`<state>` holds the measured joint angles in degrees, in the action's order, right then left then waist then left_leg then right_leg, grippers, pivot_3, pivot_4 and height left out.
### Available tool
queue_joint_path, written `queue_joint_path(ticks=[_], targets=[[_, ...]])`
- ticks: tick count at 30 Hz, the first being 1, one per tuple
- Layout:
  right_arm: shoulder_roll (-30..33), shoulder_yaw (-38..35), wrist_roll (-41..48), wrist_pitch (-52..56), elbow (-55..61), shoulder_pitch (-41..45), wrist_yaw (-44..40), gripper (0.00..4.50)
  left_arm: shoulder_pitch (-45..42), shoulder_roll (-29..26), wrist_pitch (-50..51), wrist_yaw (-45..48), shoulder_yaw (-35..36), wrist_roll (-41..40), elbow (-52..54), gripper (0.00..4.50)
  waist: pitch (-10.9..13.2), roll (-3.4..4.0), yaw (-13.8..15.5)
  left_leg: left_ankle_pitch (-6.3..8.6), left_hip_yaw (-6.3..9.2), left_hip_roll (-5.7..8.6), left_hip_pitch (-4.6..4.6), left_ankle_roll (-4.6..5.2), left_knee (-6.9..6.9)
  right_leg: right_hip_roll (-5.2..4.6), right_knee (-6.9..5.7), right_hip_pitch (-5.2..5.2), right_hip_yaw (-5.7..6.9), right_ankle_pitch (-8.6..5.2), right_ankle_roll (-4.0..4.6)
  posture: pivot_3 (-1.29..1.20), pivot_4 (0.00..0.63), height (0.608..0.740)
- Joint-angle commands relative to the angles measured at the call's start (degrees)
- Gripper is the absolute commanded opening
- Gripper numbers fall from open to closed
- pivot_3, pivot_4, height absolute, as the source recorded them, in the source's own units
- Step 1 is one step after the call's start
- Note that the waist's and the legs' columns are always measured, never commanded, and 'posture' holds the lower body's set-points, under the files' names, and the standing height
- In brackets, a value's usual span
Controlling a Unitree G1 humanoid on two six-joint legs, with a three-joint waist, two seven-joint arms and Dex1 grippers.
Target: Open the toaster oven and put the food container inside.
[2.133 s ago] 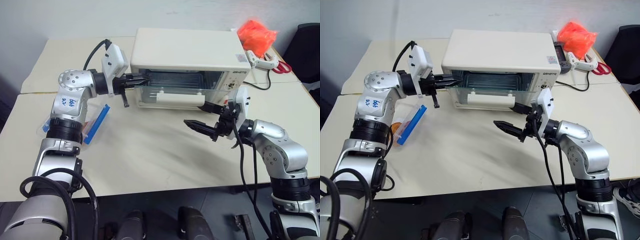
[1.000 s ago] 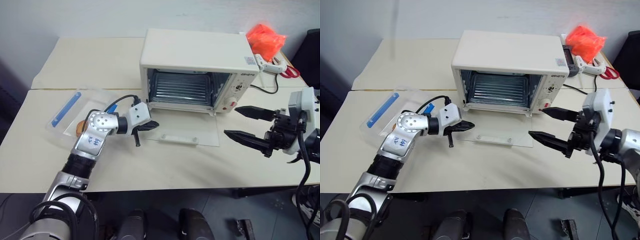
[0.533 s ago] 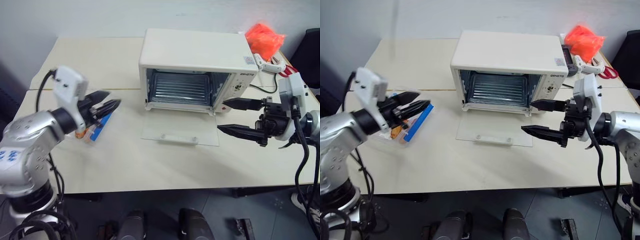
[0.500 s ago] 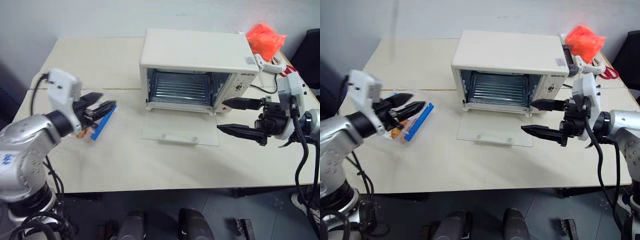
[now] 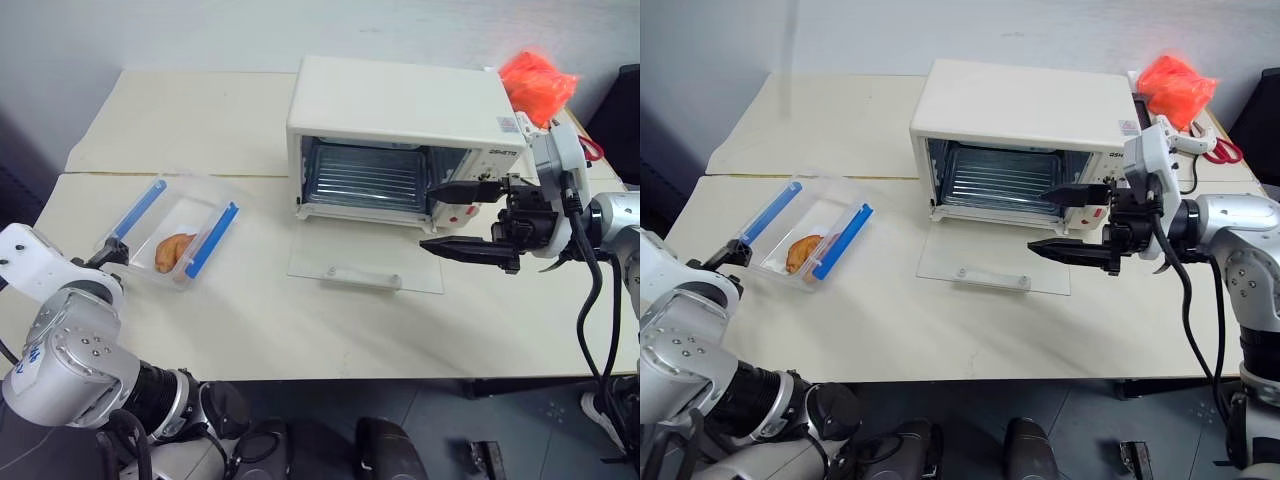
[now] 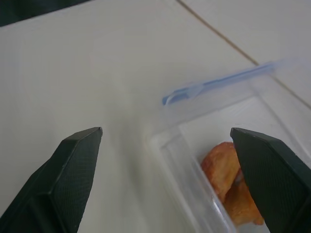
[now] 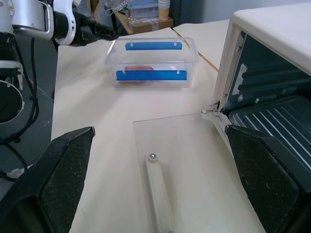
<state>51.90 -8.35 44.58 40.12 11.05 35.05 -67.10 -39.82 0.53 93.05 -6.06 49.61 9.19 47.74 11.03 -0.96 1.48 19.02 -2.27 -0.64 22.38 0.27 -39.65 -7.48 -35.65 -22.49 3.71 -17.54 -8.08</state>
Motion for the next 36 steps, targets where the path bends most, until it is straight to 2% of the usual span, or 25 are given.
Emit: queue_joint_path(ticks=[1,12,13,21,25,27,32,36], targets=[[-0.3,-2.1,1.7,0.3,3.0,-0.1,1.0,4.5,-2.2,0.2,-0.6,0.2,-0.1,1.7,-3.0,4.48,0.0,0.0,0.0,0.0,-0.01,0.0,-0.01,0.0,0.0,-0.01,0.0,0.0,0.0,0.0,0.0,0.0,0.15,0.74],[-0.3,-5.8,5.8,2.8,8.7,-4.4,5.7,4.5,-7.4,1.8,-0.6,1.0,2.4,5.9,-13.7,4.48,0.0,-0.01,0.0,0.02,-0.01,-0.01,0.02,-0.02,0.03,-0.01,0.01,-0.05,0.03,0.0,0.0,0.0,0.15,0.74],[-0.3,-6.2,6.0,3.0,9.1,-4.8,6.1,4.5,-7.6,1.8,-0.6,1.1,2.4,6.3,-14.0,4.08,0.0,-0.01,0.0,0.02,-0.02,0.0,0.01,-0.02,0.03,-0.02,0.01,-0.05,0.03,0.0,0.0,0.0,0.15,0.74],[0.4,-8.0,7.5,3.7,10.4,-6.7,7.4,4.5,-7.3,-1.8,-0.6,4.0,0.9,8.6,-16.5,1.78,0.0,-0.01,0.0,0.02,-0.03,0.0,0.01,-0.03,0.03,-0.02,0.01,-0.05,0.03,0.0,0.0,0.0,0.15,0.74],[1.4,-8.6,7.5,3.9,10.1,-7.4,7.1,4.5,-4.1,-3.7,-0.6,7.1,-2.1,8.7,-15.8,0.74,0.0,-0.01,-0.1,0.02,-0.04,-0.02,-0.01,-0.03,0.05,-0.02,-0.01,-0.05,0.02,0.0,0.0,0.0,0.15,0.74],[2.1,-9.0,7.7,4.2,9.8,-7.9,6.7,4.5,-0.2,-6.9,-0.6,11.0,-5.4,6.9,-15.3,0.2,0.0,-0.01,-0.2,0.03,-0.06,-0.05,-0.02,-0.04,0.06,-0.03,-0.01,-0.06,0.01,0.0,0.0,0.0,0.15,0.74],[4.3,-11.2,10.1,7.4,9.6,-10.5,5.9,4.5,8.9,-17.9,-0.6,23.3,-12.0,-2.6,-14.4,0.2,0.0,0.0,-0.6,0.04,-0.18,-0.14,-0.14,-0.08,0.23,-0.02,-0.01,-0.09,-0.02,-0.04,0.08,0.0,0.15,0.74],[5.0,-12.8,9.3,6.6,10.5,-12.9,6.4,4.5,11.9,-26.7,-0.6,30.1,-14.2,-13.0,-15.0,0.2,0.0,-0.01,-0.4,0.03,-0.17,-0.25,-0.14,-0.07,0.25,-0.07,0.0,-0.1,-0.03,-0.05,0.1,0.0,0.15,0.74]])
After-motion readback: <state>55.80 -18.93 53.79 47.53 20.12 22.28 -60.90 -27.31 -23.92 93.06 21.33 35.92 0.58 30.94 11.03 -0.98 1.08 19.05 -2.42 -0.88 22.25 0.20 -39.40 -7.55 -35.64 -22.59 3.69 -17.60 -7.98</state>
